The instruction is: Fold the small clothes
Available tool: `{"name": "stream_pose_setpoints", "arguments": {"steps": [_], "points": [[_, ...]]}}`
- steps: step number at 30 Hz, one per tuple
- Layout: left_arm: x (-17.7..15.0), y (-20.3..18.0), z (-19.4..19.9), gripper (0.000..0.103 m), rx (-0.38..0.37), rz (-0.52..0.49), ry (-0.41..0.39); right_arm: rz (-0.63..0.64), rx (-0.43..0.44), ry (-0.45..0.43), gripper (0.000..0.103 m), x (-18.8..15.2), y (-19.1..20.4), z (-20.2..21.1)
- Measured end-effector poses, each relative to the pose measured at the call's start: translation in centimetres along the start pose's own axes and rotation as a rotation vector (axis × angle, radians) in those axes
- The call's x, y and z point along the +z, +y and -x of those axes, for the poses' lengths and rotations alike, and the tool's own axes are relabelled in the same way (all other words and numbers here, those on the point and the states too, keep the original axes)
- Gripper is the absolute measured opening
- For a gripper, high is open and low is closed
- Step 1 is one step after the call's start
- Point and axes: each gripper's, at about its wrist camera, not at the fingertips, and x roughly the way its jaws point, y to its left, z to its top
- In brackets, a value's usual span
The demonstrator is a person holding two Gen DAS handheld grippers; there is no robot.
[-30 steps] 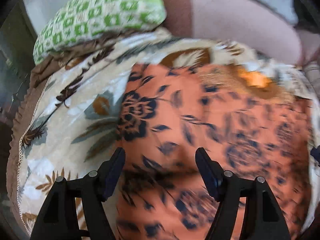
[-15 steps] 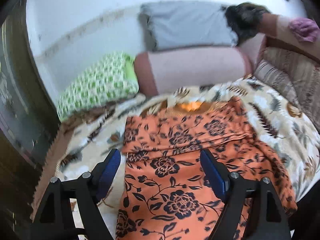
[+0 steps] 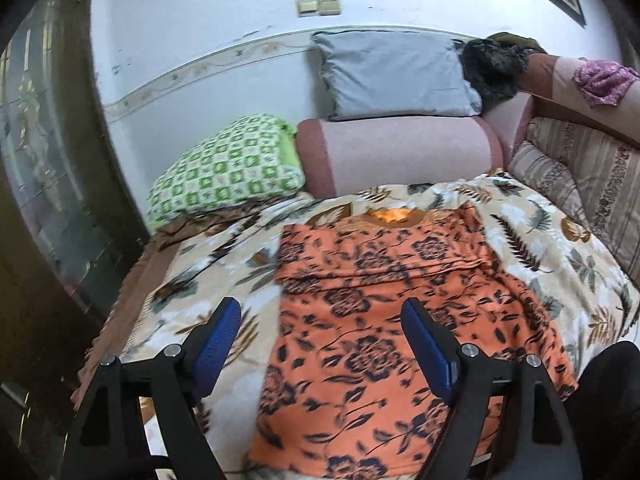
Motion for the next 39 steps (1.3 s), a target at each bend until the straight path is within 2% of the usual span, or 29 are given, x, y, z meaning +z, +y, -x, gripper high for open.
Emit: {"name": "stream_pose_setpoints", "arguments": {"steps": [3, 6, 11, 17, 21, 25, 29, 33, 35, 37, 38, 39], "points": [[-0.6, 1.8, 0.3, 0.083, 0.051, 0.026, 0.010, -0.046, -0.022, 0.033, 0.103, -0.2, -0.6, -0.4], [-1.0, 3.5, 0.6, 0.083, 0.081, 0.071, 0.021, -0.073, -0.047, 0.026, 0.103, -0.1, -1.4, 0.5], [-1.6, 5.5, 0.7, 0.083, 0.113, 0.118, 0.054, -0.017, -0.112, 0.041, 0.103, 0.5, -2.2, 1.6], [-3.1, 7.1, 0.8, 0.083, 0.144, 0.117, 0.100, -0.128, -0.107, 0.157, 0.103, -1.0, -5.8, 0.9], [-5.6, 8.8, -0.2, 0.083, 0.156, 0.115, 0.183, -0.245, -0.115, 0.285, 0.103, -3.3, -8.7, -1.2], [-8.1, 10.1, -1.9, 0.083, 0.155, 0.111, 0.270, -0.400, -0.082, 0.399, 0.103, -6.4, -11.5, -3.2], [-10.3, 10.5, -4.6, 0.083, 0.096, 0.119, 0.362, -0.491, -0.070, 0.514, 0.103, -10.0, -13.5, -5.2], [-12.0, 10.6, -7.1, 0.083, 0.025, 0.169, 0.424, -0.590, -0.058, 0.584, 0.102, -13.0, -14.9, -6.4], [-12.7, 10.9, -8.2, 0.082, -0.003, 0.206, 0.451, -0.618, -0.045, 0.616, 0.096, -14.2, -15.3, -6.8], [-13.1, 11.2, -9.2, 0.075, -0.032, 0.240, 0.465, -0.618, -0.048, 0.642, 0.090, -14.9, -15.3, -7.2], [-13.1, 11.3, -9.5, 0.063, -0.040, 0.247, 0.470, -0.613, -0.053, 0.653, 0.089, -15.2, -15.2, -7.4], [-13.1, 11.3, -9.9, 0.055, -0.055, 0.256, 0.477, -0.613, -0.055, 0.663, 0.088, -15.5, -15.2, -7.6]]}}
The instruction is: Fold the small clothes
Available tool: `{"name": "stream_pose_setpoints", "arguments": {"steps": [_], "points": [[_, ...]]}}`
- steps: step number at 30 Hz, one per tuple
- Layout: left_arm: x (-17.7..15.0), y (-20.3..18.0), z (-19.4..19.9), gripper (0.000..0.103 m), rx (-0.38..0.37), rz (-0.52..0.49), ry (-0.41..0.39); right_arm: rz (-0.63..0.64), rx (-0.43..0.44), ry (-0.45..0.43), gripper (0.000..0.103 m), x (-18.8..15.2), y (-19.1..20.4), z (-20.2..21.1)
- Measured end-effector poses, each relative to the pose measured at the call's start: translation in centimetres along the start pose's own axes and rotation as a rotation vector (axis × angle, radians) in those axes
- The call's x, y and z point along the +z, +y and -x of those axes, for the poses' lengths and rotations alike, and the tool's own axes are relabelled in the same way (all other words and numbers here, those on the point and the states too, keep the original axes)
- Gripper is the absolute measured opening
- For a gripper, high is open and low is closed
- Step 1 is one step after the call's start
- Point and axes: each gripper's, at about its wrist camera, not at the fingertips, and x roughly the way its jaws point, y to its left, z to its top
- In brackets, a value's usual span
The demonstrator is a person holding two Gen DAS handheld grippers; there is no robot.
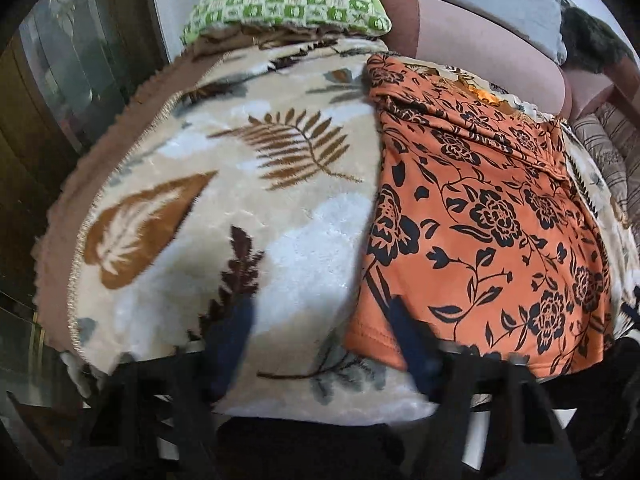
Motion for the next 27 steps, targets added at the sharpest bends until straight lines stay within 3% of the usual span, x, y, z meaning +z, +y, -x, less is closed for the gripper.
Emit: {"name": "stream_pose_setpoints", "arguments": {"steps": [3, 7, 11, 16, 17, 18, 20, 24, 26, 27], "points": [[0.4, 0.0, -0.9, 0.053, -0.048, 0.014, 0.017, -0.004, -0.006, 0.035, 0.082, -0.2, -0.1, -1.1], [0.7, -0.7, -1.5, 0.053, -0.109, -0.006, 0.021, 0.005, -0.027, 0.090, 0.080, -0.8, 0.0, -2.5], [0.9, -1.3, -2.3, 0.065, -0.133, -0.037, 0.035, -0.013, -0.031, 0.121, 0.080, -1.3, -0.2, -3.1], [0.4, -2.3, -3.2, 0.065, -0.200, -0.073, 0.065, -0.073, -0.023, 0.155, 0.081, -1.5, -1.0, -3.4], [0.3, -2.4, -3.5, 0.061, -0.201, -0.079, 0.073, -0.072, -0.021, 0.159, 0.081, -1.5, -1.0, -3.4], [0.1, -2.6, -3.8, 0.046, -0.199, -0.082, 0.085, -0.067, -0.028, 0.163, 0.081, -1.7, -0.9, -3.5], [-0.2, -2.6, -4.7, 0.025, -0.207, -0.081, 0.115, -0.056, -0.040, 0.163, 0.081, -2.1, -0.7, -3.6], [-0.2, -1.9, -4.9, 0.021, -0.249, -0.051, 0.109, -0.020, -0.060, 0.142, 0.080, -2.6, -0.2, -3.7], [-0.2, -2.0, -4.8, 0.022, -0.256, -0.067, 0.110, 0.045, -0.127, 0.154, 0.067, -2.9, 0.6, -4.1], [-0.2, -2.2, -4.9, 0.028, -0.253, -0.082, 0.113, 0.078, -0.164, 0.159, 0.062, -3.1, 1.1, -4.1]]}}
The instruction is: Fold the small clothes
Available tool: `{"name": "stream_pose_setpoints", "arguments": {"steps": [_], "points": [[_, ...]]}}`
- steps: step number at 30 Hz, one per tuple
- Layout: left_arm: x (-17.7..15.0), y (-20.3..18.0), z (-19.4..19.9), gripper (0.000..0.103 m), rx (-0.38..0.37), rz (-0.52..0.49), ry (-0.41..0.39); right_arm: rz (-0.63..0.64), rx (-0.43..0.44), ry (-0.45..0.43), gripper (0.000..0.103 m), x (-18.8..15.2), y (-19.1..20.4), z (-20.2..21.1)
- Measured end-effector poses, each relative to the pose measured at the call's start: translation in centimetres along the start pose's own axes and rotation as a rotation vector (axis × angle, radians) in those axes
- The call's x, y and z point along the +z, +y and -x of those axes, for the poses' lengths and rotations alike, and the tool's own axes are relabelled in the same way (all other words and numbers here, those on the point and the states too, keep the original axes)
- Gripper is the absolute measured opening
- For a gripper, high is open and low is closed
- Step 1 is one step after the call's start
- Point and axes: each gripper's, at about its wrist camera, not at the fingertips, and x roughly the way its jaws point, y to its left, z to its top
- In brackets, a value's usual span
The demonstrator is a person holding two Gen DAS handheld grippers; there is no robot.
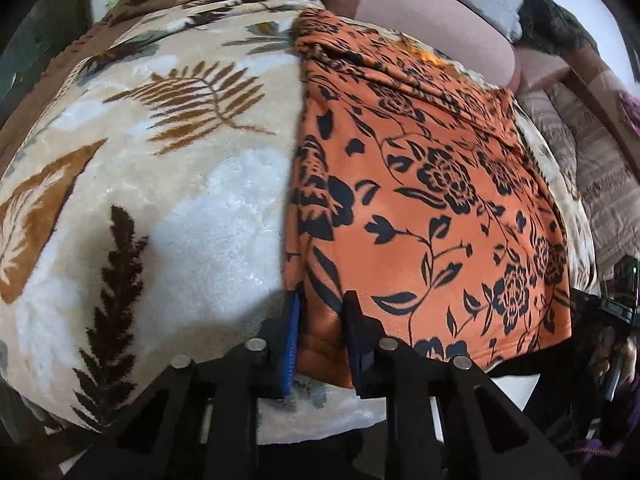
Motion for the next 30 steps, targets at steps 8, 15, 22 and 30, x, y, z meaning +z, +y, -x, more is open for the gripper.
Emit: {"name": "stream_pose_setpoints", "arguments": {"steps": [8, 15, 22, 30], "points": [[0.2, -0.7, -0.2, 0.013, 0.015, -0.048, 0.024, 0.074, 0.069, 0.042, 0.014, -0.4, 1.9, 1.3], [1.6, 0.3, 3.0, 0.008, -0.130, 0.016, -0.026, -0.028, 0.411, -0.017, 0.014, 1.8, 2.6, 5.4], [6.1, 0.8, 9.2, 0.008, -0.232, 0.070, -0.192, -0.079, 0.574, -0.139, 0.014, 6.2, 2.8, 9.9], [10.4, 1.5, 11.7, 0.004, -0.260, 0.105, -0.270, -0.087, 0.649, -0.179, 0.014, 9.9, 3.1, 10.8]]}}
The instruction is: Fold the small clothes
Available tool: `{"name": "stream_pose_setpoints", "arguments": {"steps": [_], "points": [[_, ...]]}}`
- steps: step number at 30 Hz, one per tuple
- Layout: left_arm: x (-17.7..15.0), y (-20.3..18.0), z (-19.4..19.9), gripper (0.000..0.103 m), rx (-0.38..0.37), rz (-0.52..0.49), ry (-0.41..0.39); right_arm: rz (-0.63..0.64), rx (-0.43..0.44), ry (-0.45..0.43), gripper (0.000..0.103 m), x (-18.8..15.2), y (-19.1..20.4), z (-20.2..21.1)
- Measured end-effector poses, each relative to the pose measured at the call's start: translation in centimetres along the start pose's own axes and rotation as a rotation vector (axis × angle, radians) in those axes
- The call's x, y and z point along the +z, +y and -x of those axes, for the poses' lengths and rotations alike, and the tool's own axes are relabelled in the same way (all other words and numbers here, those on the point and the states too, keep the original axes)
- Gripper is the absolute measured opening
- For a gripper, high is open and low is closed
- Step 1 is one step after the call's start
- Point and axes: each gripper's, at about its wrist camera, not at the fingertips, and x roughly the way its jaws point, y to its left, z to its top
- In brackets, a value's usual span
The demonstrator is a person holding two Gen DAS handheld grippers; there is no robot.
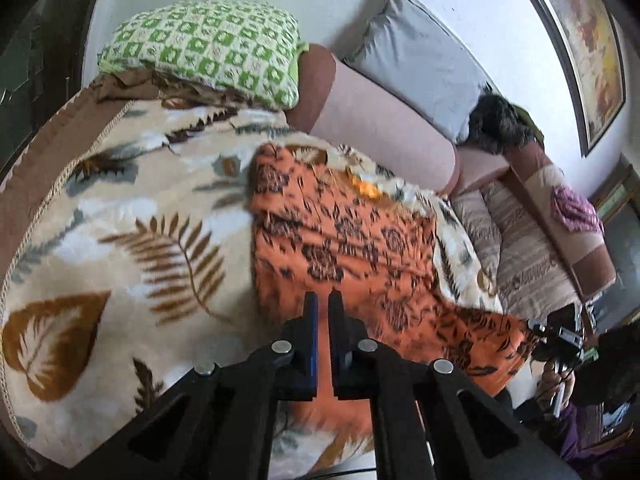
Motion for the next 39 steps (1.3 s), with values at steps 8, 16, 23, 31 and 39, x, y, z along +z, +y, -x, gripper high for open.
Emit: {"name": "stream_pose_setpoints", "arguments": {"steps": [8, 16, 23, 31, 39], "points": [[3.3, 1.3, -1.8, 0.005, 0.071, 0.019, 0.050, 0.018, -0.079, 0.000, 0.014, 6.0, -0.1, -2.8], [-6.2, 2.7, -4.5, 0.065, 0.238, -0.001, 0.235, -0.051, -0.078, -0.011, 0.014, 2.4, -3.4, -1.1], [-10.2, 2.3, -8.0, 0.062, 0.230, -0.023, 0.336, -0.085, -0.070, -0.030, 0.014, 0.3, -4.4, 0.5], [-12.7, 3.4, -9.2, 0.010, 0.195, 0.024, 0.379, -0.087, -0.072, -0.012, 0.014, -1.0, -4.4, 0.1], [-13.0, 3.2, -9.2, 0.034, 0.225, 0.002, 0.410, -0.085, -0.089, -0.009, 0.014, -0.9, -4.5, 0.0]]}}
